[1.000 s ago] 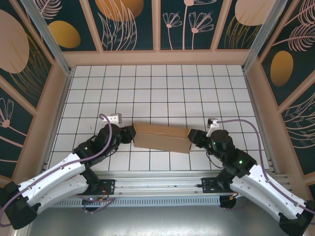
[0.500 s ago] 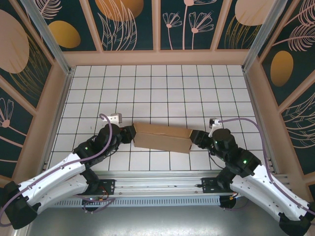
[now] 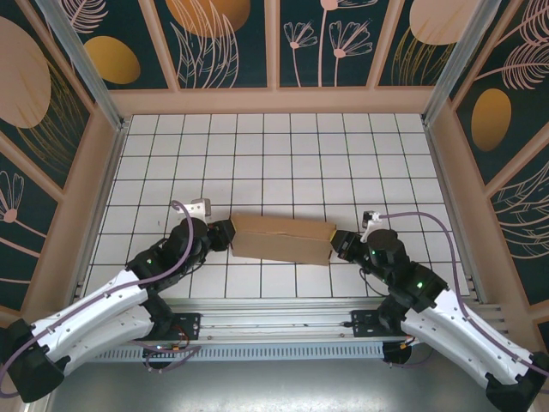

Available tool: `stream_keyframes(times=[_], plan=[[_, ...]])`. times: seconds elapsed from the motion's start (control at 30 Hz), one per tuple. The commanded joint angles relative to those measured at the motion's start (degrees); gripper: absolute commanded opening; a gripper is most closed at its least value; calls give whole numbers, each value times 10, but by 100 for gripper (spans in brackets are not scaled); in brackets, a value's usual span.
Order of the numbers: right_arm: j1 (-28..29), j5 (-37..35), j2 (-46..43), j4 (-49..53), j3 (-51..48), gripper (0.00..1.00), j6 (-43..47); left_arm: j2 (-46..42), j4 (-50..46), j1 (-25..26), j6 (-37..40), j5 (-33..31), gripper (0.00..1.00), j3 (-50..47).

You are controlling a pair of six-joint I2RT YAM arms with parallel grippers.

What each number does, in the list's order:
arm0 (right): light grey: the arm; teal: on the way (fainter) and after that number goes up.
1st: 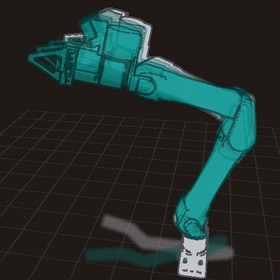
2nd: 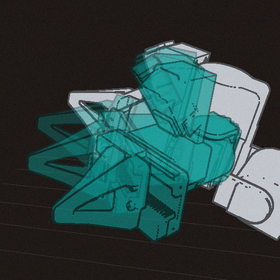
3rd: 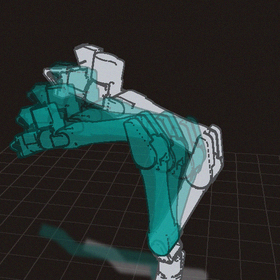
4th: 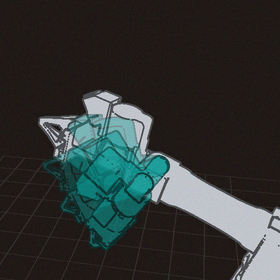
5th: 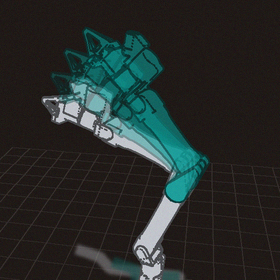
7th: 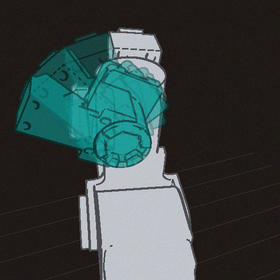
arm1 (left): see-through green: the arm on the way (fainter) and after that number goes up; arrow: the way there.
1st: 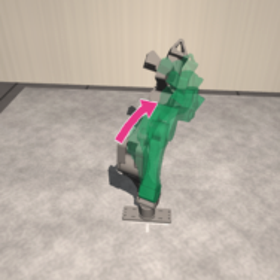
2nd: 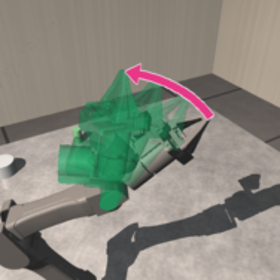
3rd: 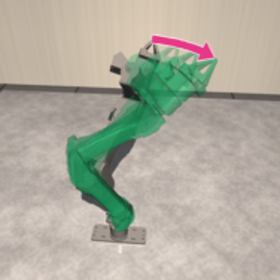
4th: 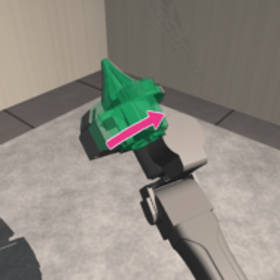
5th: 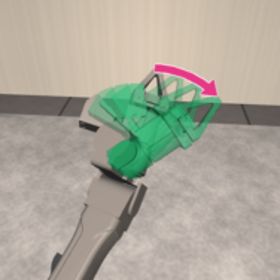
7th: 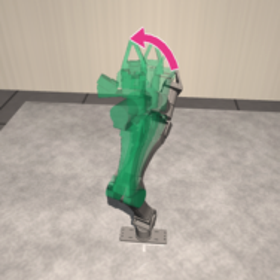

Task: Fold the paper box

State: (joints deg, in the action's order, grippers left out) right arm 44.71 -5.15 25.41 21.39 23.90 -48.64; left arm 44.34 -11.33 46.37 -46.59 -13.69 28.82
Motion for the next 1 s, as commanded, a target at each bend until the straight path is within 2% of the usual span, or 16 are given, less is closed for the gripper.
stream_keyframes(times=[0.0, 0.3, 0.5, 0.67, 0.7, 0.73, 0.77, 0.83, 0.97], plan=[[4, 20, 31, 44, -30, 14, -8, 11, -33, -1, -10, 39, 33, -36], [28, 5, 34, 13, -11, 14, 23, -18, -36, -1, -11, 33, 24, -41], [28, -33, 67, 21, 57, 39, 100, -1, -41, -1, 14, 11, 27, -14], [26, -76, 102, 32, 153, 50, 243, 29, -43, -1, 36, 5, 27, 12], [25, -77, 115, 24, 166, 57, 274, 31, -45, -2, 37, 4, 27, 15], [22, -69, 129, 13, 173, 63, 315, 32, -45, -2, 38, 4, 27, 15], [12, -29, 150, -5, 178, 67, 381, 32, -43, -2, 39, 5, 27, 15], [0, 78, 204, -11, 204, 69, 502, 33, -40, -2, 41, 5, 27, 15], [-14, 180, 326, 41, 282, 77, 684, 39, -41, -2, 47, 8, 27, 22]])
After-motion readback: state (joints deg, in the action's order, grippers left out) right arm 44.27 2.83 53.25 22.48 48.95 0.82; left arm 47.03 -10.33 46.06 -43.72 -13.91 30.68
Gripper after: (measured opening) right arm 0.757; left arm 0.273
